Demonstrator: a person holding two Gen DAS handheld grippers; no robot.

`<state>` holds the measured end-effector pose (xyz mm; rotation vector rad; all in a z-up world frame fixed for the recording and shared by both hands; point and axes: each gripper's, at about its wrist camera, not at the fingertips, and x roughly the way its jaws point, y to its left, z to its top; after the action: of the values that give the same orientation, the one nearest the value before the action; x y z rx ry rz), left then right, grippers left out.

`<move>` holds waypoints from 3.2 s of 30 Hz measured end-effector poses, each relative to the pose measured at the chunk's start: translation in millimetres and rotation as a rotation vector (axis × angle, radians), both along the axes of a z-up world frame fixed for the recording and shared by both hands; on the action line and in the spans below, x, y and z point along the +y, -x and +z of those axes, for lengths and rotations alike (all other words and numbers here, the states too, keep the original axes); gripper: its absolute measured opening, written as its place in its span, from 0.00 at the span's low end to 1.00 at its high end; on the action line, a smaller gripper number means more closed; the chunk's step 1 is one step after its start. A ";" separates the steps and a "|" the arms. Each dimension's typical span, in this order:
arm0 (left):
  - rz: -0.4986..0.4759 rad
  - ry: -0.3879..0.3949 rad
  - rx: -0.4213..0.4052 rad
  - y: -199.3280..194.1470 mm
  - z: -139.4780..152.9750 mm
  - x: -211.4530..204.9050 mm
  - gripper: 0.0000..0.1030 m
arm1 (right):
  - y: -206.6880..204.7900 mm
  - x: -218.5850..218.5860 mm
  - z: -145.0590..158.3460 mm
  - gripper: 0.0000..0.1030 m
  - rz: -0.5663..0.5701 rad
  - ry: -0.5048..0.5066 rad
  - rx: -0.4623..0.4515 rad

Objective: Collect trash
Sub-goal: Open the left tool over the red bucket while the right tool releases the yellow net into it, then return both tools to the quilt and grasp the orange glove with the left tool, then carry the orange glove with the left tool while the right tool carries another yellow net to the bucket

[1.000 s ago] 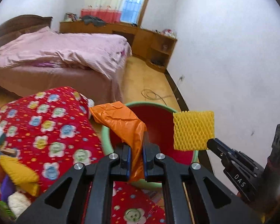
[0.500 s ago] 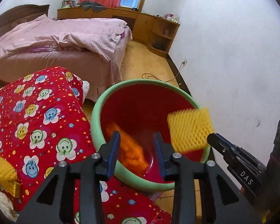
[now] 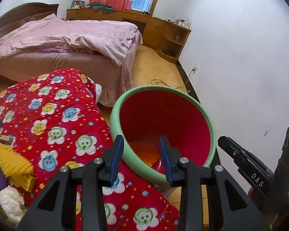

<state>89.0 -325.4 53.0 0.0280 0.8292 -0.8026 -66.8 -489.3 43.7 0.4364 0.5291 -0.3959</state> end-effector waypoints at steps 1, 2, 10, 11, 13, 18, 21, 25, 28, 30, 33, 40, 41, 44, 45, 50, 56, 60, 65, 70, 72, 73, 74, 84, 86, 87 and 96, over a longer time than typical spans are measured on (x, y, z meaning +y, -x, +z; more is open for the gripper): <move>0.006 -0.001 -0.003 1.0 1.7 3.4 0.37 | 1.2 2.2 1.8 0.25 0.004 -0.001 -0.005; 0.013 -0.003 -0.006 1.9 3.4 7.5 0.37 | 2.1 3.9 3.7 0.27 0.009 -0.001 -0.010; 0.094 0.002 -0.023 11.7 18.1 54.2 0.37 | 4.4 23.2 18.4 0.37 0.060 0.001 -0.045; 0.105 0.000 -0.027 12.9 19.9 60.1 0.37 | 4.2 26.2 20.0 0.38 0.067 0.002 -0.048; 0.129 -0.009 -0.036 15.3 23.6 72.6 0.37 | 3.8 33.1 23.9 0.38 0.086 0.004 -0.055; 0.189 -0.017 -0.050 21.0 31.6 105.3 0.37 | 2.6 50.7 29.0 0.39 0.129 0.005 -0.060; 0.221 -0.020 -0.051 22.2 32.7 124.0 0.37 | 2.1 58.8 32.6 0.40 0.156 0.001 -0.062; 0.280 -0.018 -0.051 22.8 34.6 154.6 0.37 | 0.0 74.9 36.7 0.40 0.189 0.006 -0.068; 0.335 -0.024 -0.052 22.4 33.9 177.7 0.37 | -2.1 82.7 36.9 0.40 0.205 0.002 -0.069; 0.377 -0.027 -0.054 21.8 33.0 196.0 0.37 | -4.4 88.5 36.1 0.40 0.217 -0.004 -0.065; 0.434 -0.032 -0.048 19.5 30.7 220.1 0.37 | -8.5 97.5 35.4 0.40 0.239 -0.009 -0.055; 0.597 -0.068 -0.029 11.4 13.2 279.6 0.37 | -23.5 122.4 33.8 0.40 0.290 -0.006 -0.032; 0.613 -0.072 -0.020 9.2 9.4 286.3 0.37 | -26.2 125.6 33.0 0.40 0.296 -0.006 -0.028; 0.658 -0.084 0.016 3.0 -3.2 303.9 0.37 | -36.6 135.4 28.6 0.40 0.317 -0.003 -0.008; 0.670 -0.085 0.032 0.3 -8.5 309.3 0.37 | -40.7 138.5 26.8 0.40 0.325 -0.003 0.001; 0.706 -0.120 0.109 -11.9 -34.0 318.0 0.37 | -57.5 151.5 17.9 0.40 0.363 -0.001 0.040; 0.700 -0.114 0.193 -21.1 -58.7 317.9 0.37 | -78.2 163.7 8.5 0.40 0.402 0.008 0.079; 0.685 -0.117 0.212 -26.3 -68.0 312.2 0.37 | -95.0 171.3 1.5 0.40 0.444 0.003 0.108; 0.669 -0.123 0.180 -29.0 -71.1 305.5 0.37 | -118.6 183.9 -9.5 0.40 0.515 0.002 0.151; 0.647 -0.095 0.162 -31.8 -69.1 306.5 0.27 | -141.5 197.0 -20.2 0.41 0.576 0.003 0.192; 0.646 -0.069 0.155 -33.4 -66.2 309.1 0.26 | -151.5 204.0 -24.9 0.41 0.606 0.008 0.210; 0.646 -0.059 0.149 -33.9 -64.2 310.3 0.26 | -157.2 207.6 -27.2 0.41 0.622 0.013 0.221; 0.646 -0.051 0.143 -34.2 -62.1 311.1 0.26 | -162.0 210.5 -28.6 0.42 0.633 0.017 0.227; 0.639 -0.016 0.077 -41.8 -38.3 310.4 0.26 | -191.5 223.8 -38.7 0.44 0.696 0.033 0.235; 0.636 -0.014 0.069 -42.0 -35.1 308.9 0.26 | -190.7 224.5 -37.0 0.21 0.694 0.045 0.215; 0.632 -0.013 0.065 -41.9 -33.9 307.9 0.26 | -189.6 225.1 -35.8 0.18 0.692 0.055 0.211; 0.577 0.009 0.006 -28.9 -8.5 290.0 0.26 | -163.8 210.3 -11.2 0.11 0.646 0.035 0.125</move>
<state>117.9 -35.4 44.6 -0.2135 0.7840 -0.2619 97.1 -279.0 32.6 0.1882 0.7488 0.1907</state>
